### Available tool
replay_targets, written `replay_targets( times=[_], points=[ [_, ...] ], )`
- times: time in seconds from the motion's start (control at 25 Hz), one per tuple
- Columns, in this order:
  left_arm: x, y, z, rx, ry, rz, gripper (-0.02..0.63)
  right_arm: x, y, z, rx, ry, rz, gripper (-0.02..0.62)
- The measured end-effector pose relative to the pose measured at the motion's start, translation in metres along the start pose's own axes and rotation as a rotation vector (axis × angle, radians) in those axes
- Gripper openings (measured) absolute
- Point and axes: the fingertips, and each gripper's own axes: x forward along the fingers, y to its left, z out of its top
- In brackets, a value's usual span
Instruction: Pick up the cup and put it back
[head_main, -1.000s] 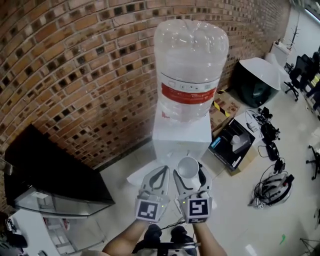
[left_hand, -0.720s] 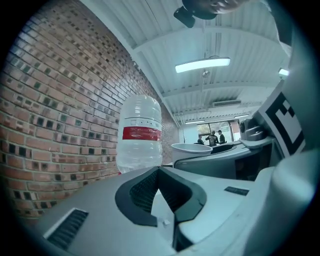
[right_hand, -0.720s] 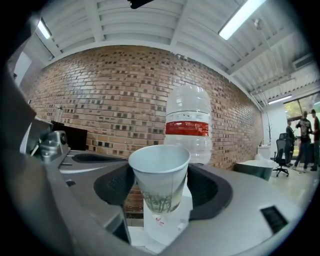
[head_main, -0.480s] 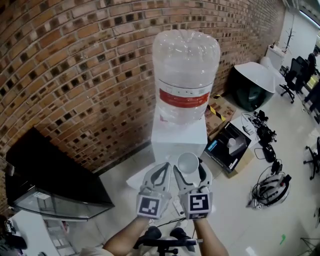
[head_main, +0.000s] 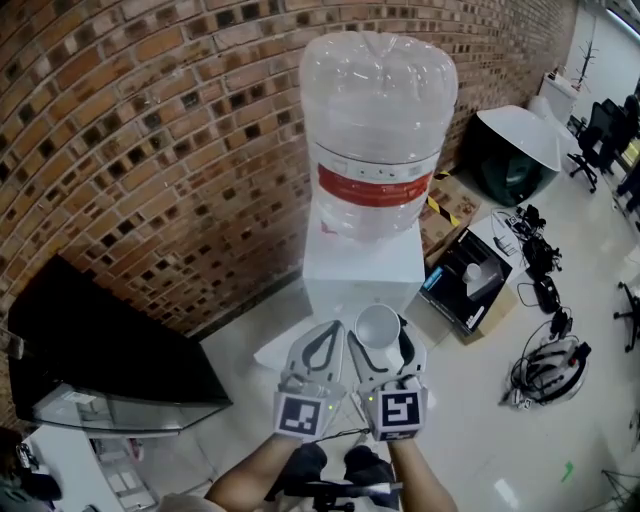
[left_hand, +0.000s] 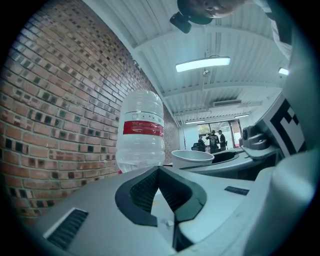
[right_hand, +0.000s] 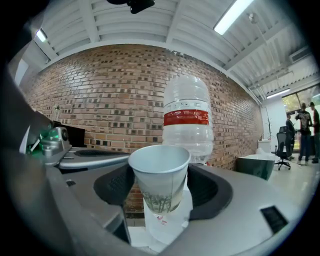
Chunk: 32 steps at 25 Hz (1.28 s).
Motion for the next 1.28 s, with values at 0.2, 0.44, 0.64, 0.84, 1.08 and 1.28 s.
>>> replay_targets(
  times=[0.2, 0.44, 0.64, 0.84, 1.08, 1.28],
  points=[
    [0.005, 0.005, -0.056, 0.006, 0.019, 0.010, -0.008, 0.015, -0.012, -0.068, -0.014, 0.040, 0.003, 0.337],
    [-0.001, 0.005, -0.165, 0.006, 0.019, 0.018, -0.008, 0.041, -0.019, -0.178, -0.037, 0.048, 0.012, 0.337],
    [-0.001, 0.008, -0.257, 0.015, 0.025, 0.018, -0.008, 0.068, -0.023, -0.263, 0.000, 0.032, 0.007, 0.337],
    [-0.005, 0.013, -0.334, 0.004, 0.020, 0.026, -0.008, 0.088, -0.024, -0.338, -0.023, 0.042, 0.021, 0.338],
    [-0.012, 0.015, -0.413, 0.004, 0.015, 0.031, -0.008, 0.105, -0.023, -0.414, -0.007, 0.033, 0.020, 0.337],
    [-0.017, 0.016, -0.471, -0.001, 0.009, 0.035, -0.008, 0.117, -0.027, -0.477, -0.022, 0.047, 0.017, 0.337]
  ],
)
